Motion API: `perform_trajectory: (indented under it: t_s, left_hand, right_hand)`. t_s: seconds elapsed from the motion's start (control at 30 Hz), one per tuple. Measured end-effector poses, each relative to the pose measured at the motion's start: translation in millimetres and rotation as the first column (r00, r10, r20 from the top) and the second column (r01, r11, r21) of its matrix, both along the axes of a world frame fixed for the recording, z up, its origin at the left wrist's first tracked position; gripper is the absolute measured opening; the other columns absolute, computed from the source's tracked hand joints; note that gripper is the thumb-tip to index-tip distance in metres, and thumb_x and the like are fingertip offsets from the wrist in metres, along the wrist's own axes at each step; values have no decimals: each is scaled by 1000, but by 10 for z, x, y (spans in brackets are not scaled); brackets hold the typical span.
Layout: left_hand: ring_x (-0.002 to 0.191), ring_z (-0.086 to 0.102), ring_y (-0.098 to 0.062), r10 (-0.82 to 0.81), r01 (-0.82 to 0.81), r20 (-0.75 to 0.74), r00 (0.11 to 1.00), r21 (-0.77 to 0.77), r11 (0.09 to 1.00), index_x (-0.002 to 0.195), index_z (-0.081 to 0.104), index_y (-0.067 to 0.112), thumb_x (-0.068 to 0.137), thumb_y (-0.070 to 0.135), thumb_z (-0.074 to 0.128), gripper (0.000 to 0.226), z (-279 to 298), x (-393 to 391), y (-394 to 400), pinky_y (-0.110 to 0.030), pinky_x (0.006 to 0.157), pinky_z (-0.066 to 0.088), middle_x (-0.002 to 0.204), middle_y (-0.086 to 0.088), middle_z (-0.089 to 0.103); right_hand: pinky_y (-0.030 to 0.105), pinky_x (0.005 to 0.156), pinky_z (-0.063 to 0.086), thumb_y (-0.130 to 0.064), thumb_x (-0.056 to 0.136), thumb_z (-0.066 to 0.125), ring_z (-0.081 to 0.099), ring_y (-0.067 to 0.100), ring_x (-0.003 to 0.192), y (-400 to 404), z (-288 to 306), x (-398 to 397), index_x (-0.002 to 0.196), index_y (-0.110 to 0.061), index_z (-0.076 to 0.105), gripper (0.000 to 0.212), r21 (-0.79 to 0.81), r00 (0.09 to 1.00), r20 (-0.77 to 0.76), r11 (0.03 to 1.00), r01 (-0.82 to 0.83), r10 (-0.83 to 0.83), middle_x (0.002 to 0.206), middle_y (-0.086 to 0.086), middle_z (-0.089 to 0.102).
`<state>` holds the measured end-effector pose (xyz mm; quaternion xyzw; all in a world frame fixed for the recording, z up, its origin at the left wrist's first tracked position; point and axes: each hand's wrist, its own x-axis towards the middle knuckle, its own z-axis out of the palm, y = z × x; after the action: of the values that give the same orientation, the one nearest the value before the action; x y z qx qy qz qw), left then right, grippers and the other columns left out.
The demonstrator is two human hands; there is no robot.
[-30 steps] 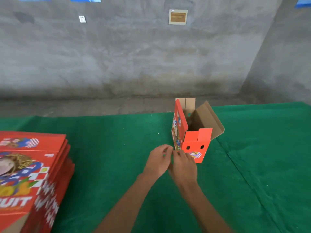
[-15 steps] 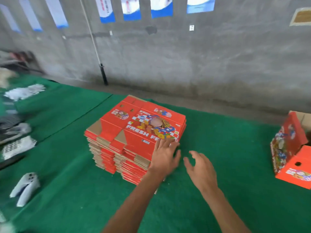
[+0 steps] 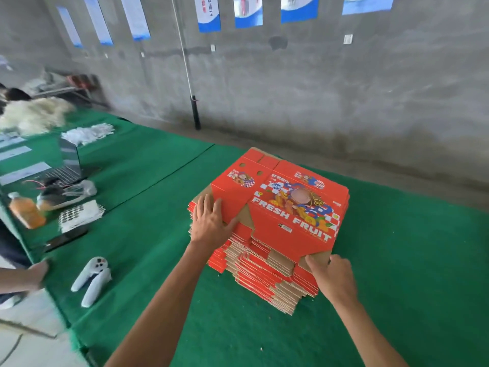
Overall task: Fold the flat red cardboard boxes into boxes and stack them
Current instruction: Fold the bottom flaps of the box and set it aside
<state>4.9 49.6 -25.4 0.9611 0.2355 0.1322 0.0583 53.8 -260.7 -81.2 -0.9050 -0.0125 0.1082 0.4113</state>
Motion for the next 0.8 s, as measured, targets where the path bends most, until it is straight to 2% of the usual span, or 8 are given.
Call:
perform_trajectory:
  t_s: [0.2, 0.33, 0.43, 0.5, 0.6, 0.67, 0.73, 0.8]
  left_hand:
    - [151, 26, -38, -15, 29, -128, 992, 107, 994, 152, 32, 6, 104, 56, 42, 70, 47, 114, 28, -49, 125, 23, 159, -24, 32]
    - [122, 55, -41, 31, 48, -263, 964, 289, 956, 132, 45, -5, 103, 48, 43, 61, 160, 199, -131, -44, 101, 54, 130, -30, 55]
    - [120, 60, -49, 69, 61, -325, 943, 374, 925, 135, 47, -12, 106, 42, 41, 62, 174, 237, -251, -46, 92, 60, 129, -37, 57]
    - [113, 66, -46, 50, 96, -345, 937, 394, 914, 130, 55, -9, 108, 37, 44, 52, 194, 246, -301, -47, 88, 61, 118, -28, 63]
    - [96, 71, -28, -2, 103, -284, 959, 341, 934, 123, 59, -1, 104, 14, 53, 25, 267, 218, -361, -35, 76, 62, 103, -9, 64]
    - [88, 70, -23, -23, 86, -213, 977, 291, 953, 120, 59, 5, 103, 9, 50, 20, 376, 161, -412, -28, 63, 54, 100, -6, 66]
    - [77, 68, -26, -53, 80, -105, 993, 266, 961, 109, 63, 10, 104, 13, 49, 15, 518, 68, -488, -33, 58, 49, 89, -5, 67]
    - [72, 69, -34, -104, 93, 46, 993, 203, 975, 92, 62, 11, 104, 18, 48, 19, 665, -11, -606, -38, 57, 49, 80, -8, 67]
  right_hand:
    - [26, 51, 47, -55, 89, 71, 66, 18, 71, 117, 71, 8, 96, -12, 61, 44, -51, 996, 52, 996, 78, -75, 103, 6, 55]
    - [26, 51, 46, -54, 86, 75, 64, 16, 70, 114, 25, -51, 96, -12, 60, 46, 12, 989, 68, 991, 132, -133, 106, 6, 53]
    - [33, 57, 56, -53, 83, 79, 67, 18, 72, 133, -31, -132, 102, -14, 58, 48, 74, 980, 43, 979, 192, -195, 107, 7, 59]
    - [37, 63, 61, -56, 79, 81, 69, 18, 76, 128, -39, -164, 105, -17, 57, 53, 155, 975, 48, 966, 208, -218, 104, 6, 62]
    - [39, 68, 63, -59, 76, 83, 69, 15, 80, 50, 75, -193, 104, -23, 54, 54, 313, 961, 105, 926, 212, -256, 101, 0, 65]
    - [41, 74, 62, -50, 81, 82, 70, 13, 87, -43, 190, -207, 106, -29, 53, 43, 393, 946, 157, 896, 204, -285, 104, -4, 66]
    - [46, 80, 61, -33, 91, 75, 67, 17, 97, -170, 327, -212, 118, -28, 56, 33, 403, 923, 222, 892, 206, -314, 111, -5, 64]
    - [39, 81, 57, -19, 96, 66, 63, 15, 95, -366, 493, -188, 123, -24, 61, 29, 360, 885, 313, 905, 224, -344, 110, -2, 59]
